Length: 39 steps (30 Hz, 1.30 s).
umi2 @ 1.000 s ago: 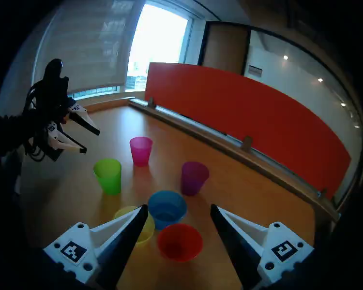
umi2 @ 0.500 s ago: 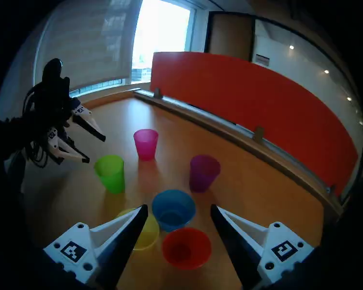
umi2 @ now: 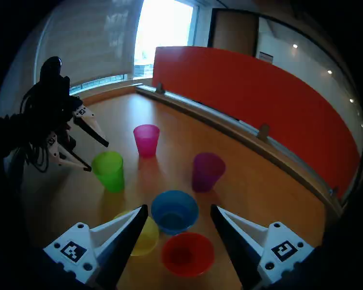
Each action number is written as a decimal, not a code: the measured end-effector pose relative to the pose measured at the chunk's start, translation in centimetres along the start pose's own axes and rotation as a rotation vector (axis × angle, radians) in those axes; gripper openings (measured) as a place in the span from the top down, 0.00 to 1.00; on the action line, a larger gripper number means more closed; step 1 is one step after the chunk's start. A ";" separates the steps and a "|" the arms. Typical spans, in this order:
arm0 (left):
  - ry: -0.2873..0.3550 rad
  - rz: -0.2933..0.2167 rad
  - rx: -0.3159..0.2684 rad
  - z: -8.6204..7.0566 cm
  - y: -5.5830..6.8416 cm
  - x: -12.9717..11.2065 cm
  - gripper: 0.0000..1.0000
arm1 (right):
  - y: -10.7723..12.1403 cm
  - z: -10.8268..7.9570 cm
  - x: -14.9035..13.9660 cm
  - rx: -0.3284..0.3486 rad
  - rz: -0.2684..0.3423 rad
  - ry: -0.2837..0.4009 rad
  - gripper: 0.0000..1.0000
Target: Pour water
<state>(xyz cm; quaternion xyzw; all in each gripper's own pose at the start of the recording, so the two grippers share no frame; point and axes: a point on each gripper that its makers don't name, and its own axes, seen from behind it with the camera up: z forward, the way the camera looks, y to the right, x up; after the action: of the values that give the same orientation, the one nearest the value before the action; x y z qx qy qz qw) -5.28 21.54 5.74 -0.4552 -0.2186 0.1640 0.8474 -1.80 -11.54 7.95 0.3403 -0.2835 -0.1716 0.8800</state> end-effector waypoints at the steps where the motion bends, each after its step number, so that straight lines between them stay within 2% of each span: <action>1: -0.001 0.002 -0.002 0.1 0.0 0.0 0.10 | 0.0 0.1 0.0 0.003 0.002 -0.002 0.00; 12: -0.017 0.036 -0.024 0.9 1.0 -0.1 0.10 | 0.0 1.0 -0.5 0.007 -0.002 -0.018 0.00; 39: -0.015 0.023 -0.029 3.3 0.7 0.0 0.10 | -0.1 2.9 -1.2 0.027 -0.005 -0.079 0.00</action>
<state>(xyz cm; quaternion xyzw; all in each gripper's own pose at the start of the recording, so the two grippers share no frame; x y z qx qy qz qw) -7.06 24.21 6.73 -0.4689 -0.2220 0.1737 0.8371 -4.54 -12.46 9.17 0.3456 -0.3193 -0.1834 0.8631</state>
